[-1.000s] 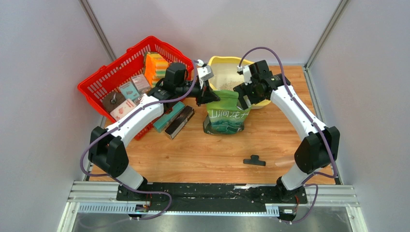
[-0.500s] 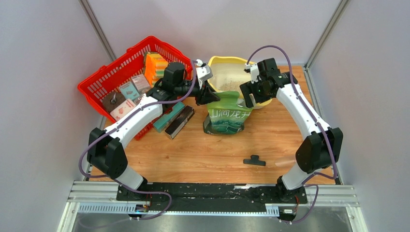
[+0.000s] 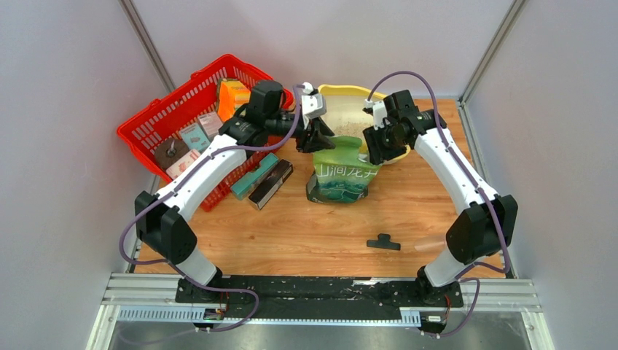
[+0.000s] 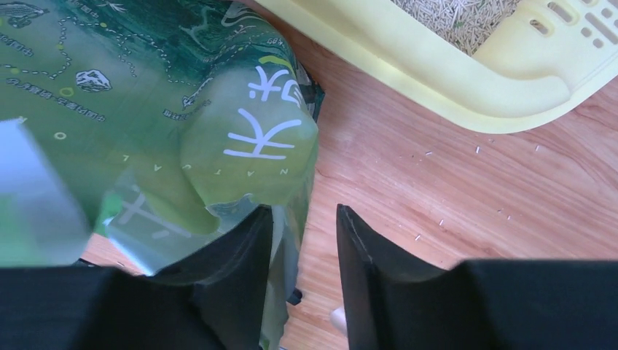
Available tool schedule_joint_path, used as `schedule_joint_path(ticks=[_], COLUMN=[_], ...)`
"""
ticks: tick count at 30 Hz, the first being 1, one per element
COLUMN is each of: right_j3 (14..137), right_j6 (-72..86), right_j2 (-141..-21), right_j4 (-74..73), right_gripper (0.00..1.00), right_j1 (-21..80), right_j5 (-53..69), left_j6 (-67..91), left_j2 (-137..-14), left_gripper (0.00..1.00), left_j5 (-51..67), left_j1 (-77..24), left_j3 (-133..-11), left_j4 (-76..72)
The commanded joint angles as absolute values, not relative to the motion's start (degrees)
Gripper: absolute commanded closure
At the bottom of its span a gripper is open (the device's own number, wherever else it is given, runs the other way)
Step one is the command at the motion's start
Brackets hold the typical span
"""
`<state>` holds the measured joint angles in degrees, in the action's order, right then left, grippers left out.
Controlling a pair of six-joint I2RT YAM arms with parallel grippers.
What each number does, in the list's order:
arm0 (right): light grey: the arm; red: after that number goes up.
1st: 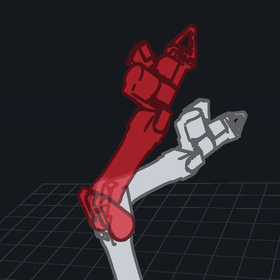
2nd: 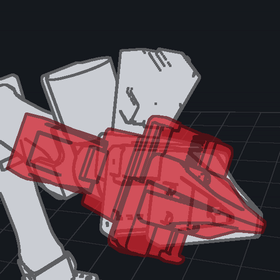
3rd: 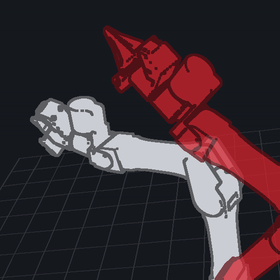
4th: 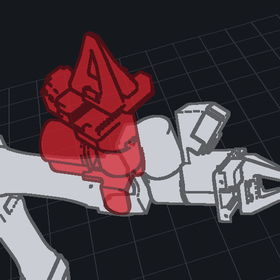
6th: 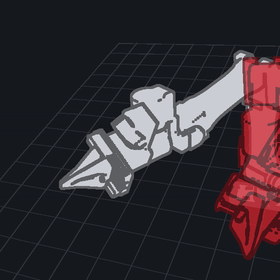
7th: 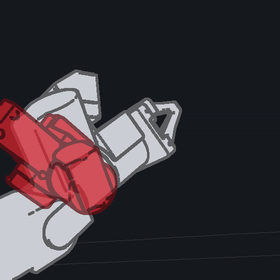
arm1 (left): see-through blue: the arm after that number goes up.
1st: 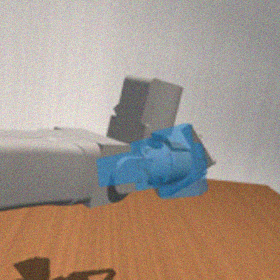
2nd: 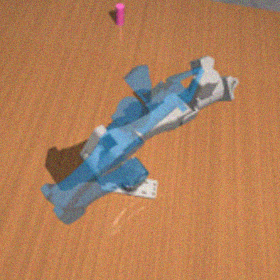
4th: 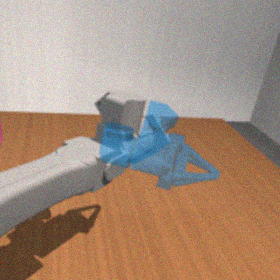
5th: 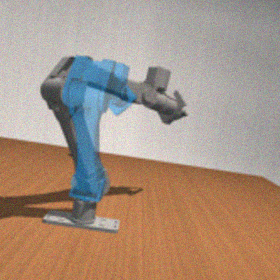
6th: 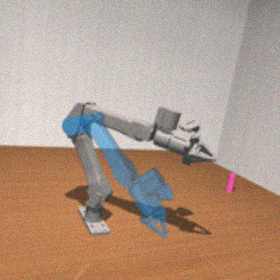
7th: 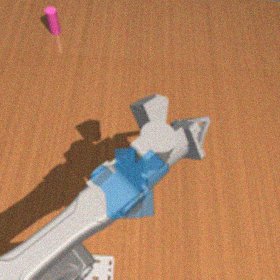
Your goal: Fill the litter box with clean litter
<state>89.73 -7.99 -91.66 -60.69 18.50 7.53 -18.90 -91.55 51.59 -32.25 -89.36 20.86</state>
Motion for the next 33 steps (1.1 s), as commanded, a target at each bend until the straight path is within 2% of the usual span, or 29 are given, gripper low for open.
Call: schedule_joint_path(ticks=[1, 6, 7, 10, 16, 17, 21, 25, 28, 33], right_j3=[90.4, 91.2, 91.4, 91.4, 90.3, 90.3, 90.3, 90.4, 89.9, 92.7], right_j6=[-6.8, -6.7, -6.7, -6.7, -6.9, -6.9, -5.6, -5.0, -4.4, -3.8], right_j2=[-88.4, -87.6, -87.5, -86.9, -85.6, -85.5, -84.9, -84.9, -85.5, -87.2], right_j4=[-61.7, -61.3, -61.2, -60.9, -59.6, -59.2, -58.5, -58.5, -58.6, -59.1], right_gripper=[0.65, 0.85, 0.92, 1.00, 1.00, 1.00, 1.00, 1.00, 1.00, 1.00], right_j1=[18.6, 18.7, 18.6, 18.7, 18.6, 18.6, 18.5, 18.4, 18.0, 17.9], right_j5=[6.9, 7.0, 7.1, 7.0, 7.4, 7.4, 3.1, -6.0, -7.8, -6.9], left_j6=[-28.5, -31.6, -31.6, -31.5, -33.2, -33.7, -34.9, -31.4, -31.6, -28.7], left_j2=[-93.4, -95.9, -96.1, -96.5, -96.6, -96.6, -94.6, -86.5, -82.8, -83.0], left_gripper=[0.53, 0.53, 0.54, 0.60, 0.87, 0.99, 1.00, 1.00, 1.00, 1.00], left_j5=[49.9, 44.1, 43.9, 42.0, 38.9, 38.9, 39.6, 40.8, 41.1, 42.8], left_j1=[-34.1, -36.3, -36.4, -36.7, -36.7, -36.7, -36.5, -35.1, -34.2, -32.4], left_j3=[-93.2, -97.3, -97.8, -98.9, -100.5, -101.1, -101.1, -93.0, -86.4, -87.2], left_j4=[29.7, 34.4, 34.5, 34.3, 35.4, 36.0, 37.7, 26.4, 17.4, 11.9])
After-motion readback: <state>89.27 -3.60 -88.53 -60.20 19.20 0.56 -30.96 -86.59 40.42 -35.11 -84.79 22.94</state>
